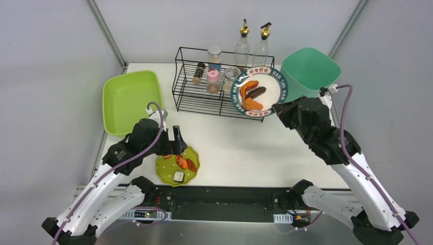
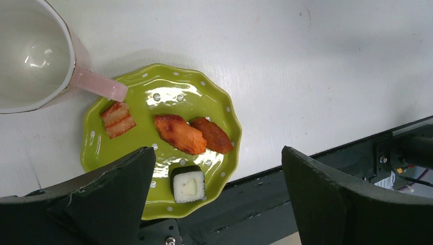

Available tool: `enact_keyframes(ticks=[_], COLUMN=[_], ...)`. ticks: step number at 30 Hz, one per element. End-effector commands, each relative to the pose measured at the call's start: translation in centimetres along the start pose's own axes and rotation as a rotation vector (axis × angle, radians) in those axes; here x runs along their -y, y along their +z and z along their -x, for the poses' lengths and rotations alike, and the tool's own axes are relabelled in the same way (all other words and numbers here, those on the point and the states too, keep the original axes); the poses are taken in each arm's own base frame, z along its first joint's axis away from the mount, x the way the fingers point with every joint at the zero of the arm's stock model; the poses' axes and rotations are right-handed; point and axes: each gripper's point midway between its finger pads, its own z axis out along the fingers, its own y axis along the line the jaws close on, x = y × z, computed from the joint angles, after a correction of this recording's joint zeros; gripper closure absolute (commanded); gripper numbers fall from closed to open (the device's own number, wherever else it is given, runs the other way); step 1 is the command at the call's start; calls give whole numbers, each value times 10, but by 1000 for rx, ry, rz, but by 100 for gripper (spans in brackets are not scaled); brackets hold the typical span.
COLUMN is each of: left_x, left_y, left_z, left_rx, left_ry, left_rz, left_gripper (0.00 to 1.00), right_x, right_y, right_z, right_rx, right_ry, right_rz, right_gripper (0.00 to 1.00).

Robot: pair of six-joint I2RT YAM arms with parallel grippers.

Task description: Clear the kitchen counter

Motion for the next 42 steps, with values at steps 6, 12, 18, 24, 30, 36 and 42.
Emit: enact_keyframes(ticks=[6, 12, 18, 24, 30, 36, 42], left_x=[4, 5, 6, 7, 9, 12, 14], left_y=[0, 0, 0, -1, -2, -2, -5], left_z=[-1, -1, -2, -3, -3, -5, -5], left_rx=[3, -4, -7, -8, -15, -22, -16], left_ry=[5, 8, 7, 5, 7, 4, 1], left_rz=[-27, -30, -37, -49, -60, -74, -89], left_gripper=[1, 1, 1, 1, 1, 1, 1], right_x=[-55, -49, -23, 2, 30, 57, 75], right_y=[3, 12, 22, 32, 41, 44, 41], right_z=[90, 125, 174, 211, 242, 269, 281], right_rx=[71, 76, 154, 232, 325, 399, 448], right_ry=[255, 398, 532, 566, 492, 371, 259], right_rz=[160, 199, 183, 123, -20, -184, -284], right_gripper=[100, 100, 100, 100, 100, 100, 100])
